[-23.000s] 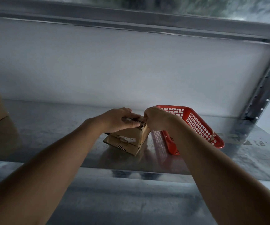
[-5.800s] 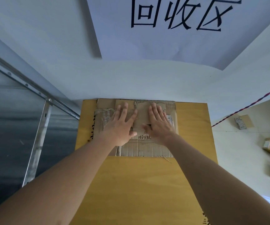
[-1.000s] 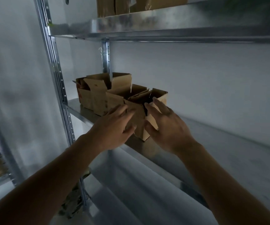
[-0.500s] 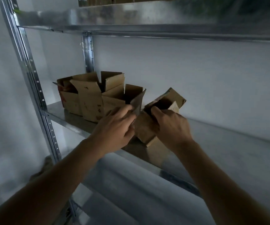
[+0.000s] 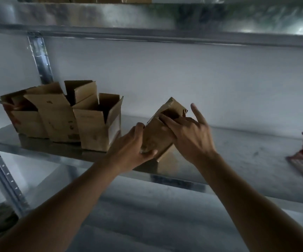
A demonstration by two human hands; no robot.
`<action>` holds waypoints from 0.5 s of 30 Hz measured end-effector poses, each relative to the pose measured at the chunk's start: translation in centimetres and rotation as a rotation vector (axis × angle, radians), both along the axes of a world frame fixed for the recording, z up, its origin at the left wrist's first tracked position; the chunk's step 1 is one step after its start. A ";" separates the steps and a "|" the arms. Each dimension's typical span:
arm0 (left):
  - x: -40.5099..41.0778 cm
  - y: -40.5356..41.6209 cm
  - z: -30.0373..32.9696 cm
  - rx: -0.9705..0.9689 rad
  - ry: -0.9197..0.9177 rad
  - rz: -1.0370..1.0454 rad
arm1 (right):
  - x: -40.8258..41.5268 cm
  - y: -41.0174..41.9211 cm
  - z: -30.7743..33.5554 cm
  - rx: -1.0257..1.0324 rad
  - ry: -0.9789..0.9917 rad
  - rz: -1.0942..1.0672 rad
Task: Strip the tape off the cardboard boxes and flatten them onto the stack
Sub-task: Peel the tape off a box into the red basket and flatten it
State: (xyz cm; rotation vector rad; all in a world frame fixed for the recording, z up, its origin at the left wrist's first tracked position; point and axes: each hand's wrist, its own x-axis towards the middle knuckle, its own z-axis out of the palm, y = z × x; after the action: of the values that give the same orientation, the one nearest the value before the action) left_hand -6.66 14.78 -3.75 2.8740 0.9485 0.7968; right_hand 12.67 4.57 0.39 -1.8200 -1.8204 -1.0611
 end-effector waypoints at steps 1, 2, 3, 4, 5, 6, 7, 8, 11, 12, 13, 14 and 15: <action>0.8 -0.1 0.0 -0.015 0.003 -0.010 | 0.8 -0.6 0.0 0.027 -0.003 -0.007; 1.7 -0.3 0.1 -0.028 0.008 -0.020 | 1.6 -1.2 0.0 0.042 0.011 -0.013; 2.6 -0.5 0.2 -0.049 0.011 -0.033 | 2.4 -1.9 0.1 0.049 0.037 -0.022; 3.6 -0.8 0.4 -0.078 0.014 -0.050 | 3.2 -2.7 0.2 0.059 0.065 -0.041; 4.6 -1.2 0.5 -0.107 0.019 -0.065 | 4.0 -3.4 0.3 0.070 0.089 -0.068; 5.7 -1.8 0.7 -0.122 0.028 -0.072 | 5.0 -4.2 0.3 0.068 0.108 -0.099; 6.8 -2.4 0.8 -0.127 0.037 -0.071 | 5.9 -4.9 0.2 0.053 0.122 -0.117; 7.9 -2.9 0.9 -0.135 0.047 -0.072 | 7.0 -5.5 0.1 0.028 0.142 -0.119; 11.7 -4.6 1.0 -0.146 0.065 -0.103 | 10.5 -6.8 -0.1 -0.058 0.287 -0.087; 12.9 -5.1 0.8 -0.115 0.053 -0.106 | 11.8 -7.2 -0.2 -0.063 0.351 -0.054; 14.1 -5.5 0.6 -0.075 0.037 -0.104 | 13.0 -7.6 -0.4 -0.051 0.424 0.004; 15.3 -5.9 0.5 -0.039 0.020 -0.105 | 14.2 -8.1 -0.6 -0.040 0.495 0.077; 16.3 -6.2 0.4 -0.018 0.004 -0.116 | 15.4 -8.5 -0.9 -0.047 0.554 0.154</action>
State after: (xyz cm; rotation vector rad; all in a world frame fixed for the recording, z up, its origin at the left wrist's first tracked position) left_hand 9.66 8.62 -3.30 2.8845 0.7764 0.7693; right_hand 28.09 -3.92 -0.48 -1.7394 -1.6136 -0.4006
